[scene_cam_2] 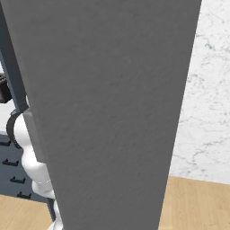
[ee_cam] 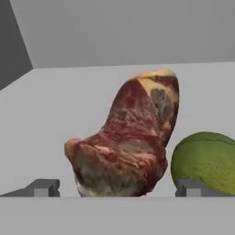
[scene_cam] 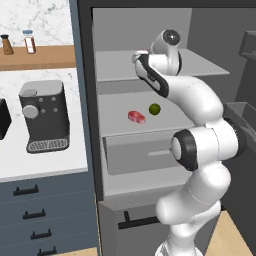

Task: Place one lime and one steak in each tupperware on the nearby counter, to pack two identical lunches.

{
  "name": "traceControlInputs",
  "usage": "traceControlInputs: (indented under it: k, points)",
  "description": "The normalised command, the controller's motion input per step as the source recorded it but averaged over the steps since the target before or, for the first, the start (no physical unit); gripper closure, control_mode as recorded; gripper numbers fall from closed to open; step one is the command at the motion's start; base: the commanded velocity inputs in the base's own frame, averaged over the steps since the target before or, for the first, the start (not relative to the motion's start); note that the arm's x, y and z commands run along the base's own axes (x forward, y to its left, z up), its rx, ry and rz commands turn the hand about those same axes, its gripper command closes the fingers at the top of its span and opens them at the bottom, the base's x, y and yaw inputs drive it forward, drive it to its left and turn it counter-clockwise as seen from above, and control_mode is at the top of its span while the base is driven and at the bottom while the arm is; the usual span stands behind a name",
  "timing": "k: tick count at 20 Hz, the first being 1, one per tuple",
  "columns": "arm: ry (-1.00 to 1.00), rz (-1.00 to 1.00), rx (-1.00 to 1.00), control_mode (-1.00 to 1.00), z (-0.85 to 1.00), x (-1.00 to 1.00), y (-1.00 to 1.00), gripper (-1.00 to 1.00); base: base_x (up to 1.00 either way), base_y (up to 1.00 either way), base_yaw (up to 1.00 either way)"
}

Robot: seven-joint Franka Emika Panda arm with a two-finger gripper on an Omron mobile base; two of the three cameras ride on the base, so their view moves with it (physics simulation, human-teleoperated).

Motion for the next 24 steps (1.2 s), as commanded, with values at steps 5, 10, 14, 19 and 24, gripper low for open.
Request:
traceControlInputs:
  k: [5,10,14,19,24]
  points:
    - [0.0,0.0,0.0,-1.0,-0.1,0.29,0.0,-1.0,0.0,0.0,0.0]
    - [0.01,0.0,0.0,-1.0,-0.11,0.23,0.0,-1.0,0.0,0.0,0.0]
    - [0.04,-0.03,0.0,-1.0,-0.24,0.01,0.0,-1.0,0.0,0.0,0.0]
    - [0.03,-0.04,0.0,-1.0,-0.25,0.0,0.0,-1.0,0.0,0.0,0.0]
    - [-0.03,-0.02,0.0,-1.0,-0.02,0.0,0.01,-1.0,0.0,0.0,0.0]
